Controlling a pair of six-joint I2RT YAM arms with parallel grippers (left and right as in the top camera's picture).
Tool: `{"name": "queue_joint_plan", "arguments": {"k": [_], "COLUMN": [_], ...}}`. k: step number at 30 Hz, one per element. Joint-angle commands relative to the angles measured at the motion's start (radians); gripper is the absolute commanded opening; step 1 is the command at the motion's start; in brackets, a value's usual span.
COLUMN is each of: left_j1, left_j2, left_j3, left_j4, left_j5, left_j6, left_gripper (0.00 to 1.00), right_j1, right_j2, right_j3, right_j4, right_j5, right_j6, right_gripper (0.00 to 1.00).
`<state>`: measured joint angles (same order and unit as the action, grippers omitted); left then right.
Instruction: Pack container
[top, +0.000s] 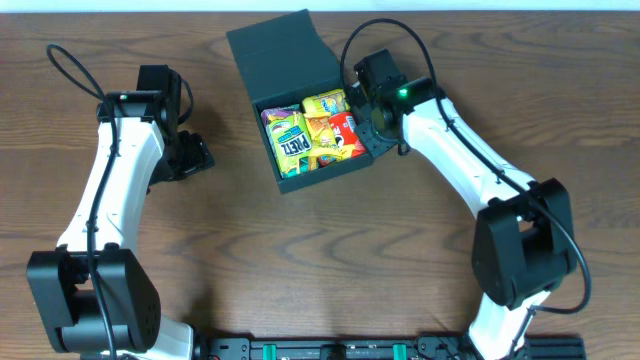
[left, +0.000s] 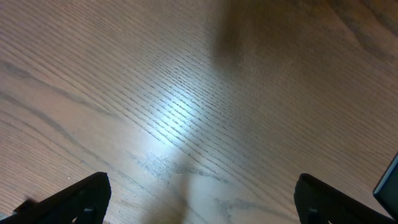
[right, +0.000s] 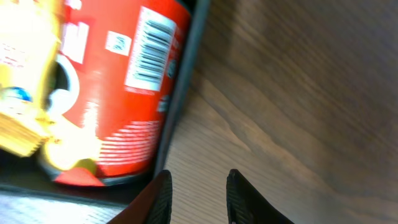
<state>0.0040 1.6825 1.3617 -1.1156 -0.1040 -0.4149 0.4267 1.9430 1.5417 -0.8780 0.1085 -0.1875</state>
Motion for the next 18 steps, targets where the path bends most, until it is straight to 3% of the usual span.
{"name": "queue_joint_plan", "arguments": {"k": [1, 8, 18], "left_j1": [0.003, 0.003, 0.003], "left_j2": [0.004, 0.005, 0.005], "left_j3": [-0.004, -0.004, -0.004], "left_j4": [-0.002, -0.002, -0.002], "left_j5": [0.0, 0.0, 0.0], "left_j6": [-0.004, -0.004, -0.004], "left_gripper": [0.95, 0.95, 0.95], "right_j1": [0.0, 0.012, 0.013], "right_j2": [-0.031, -0.032, -0.032], "right_j3": [-0.003, -0.018, -0.088], "right_j4": [0.01, -0.019, 0.042], "right_j5": [-0.055, -0.091, -0.09], "right_j6": [0.022, 0.03, 0.03], "right_gripper": [0.31, 0.36, 0.28]}}
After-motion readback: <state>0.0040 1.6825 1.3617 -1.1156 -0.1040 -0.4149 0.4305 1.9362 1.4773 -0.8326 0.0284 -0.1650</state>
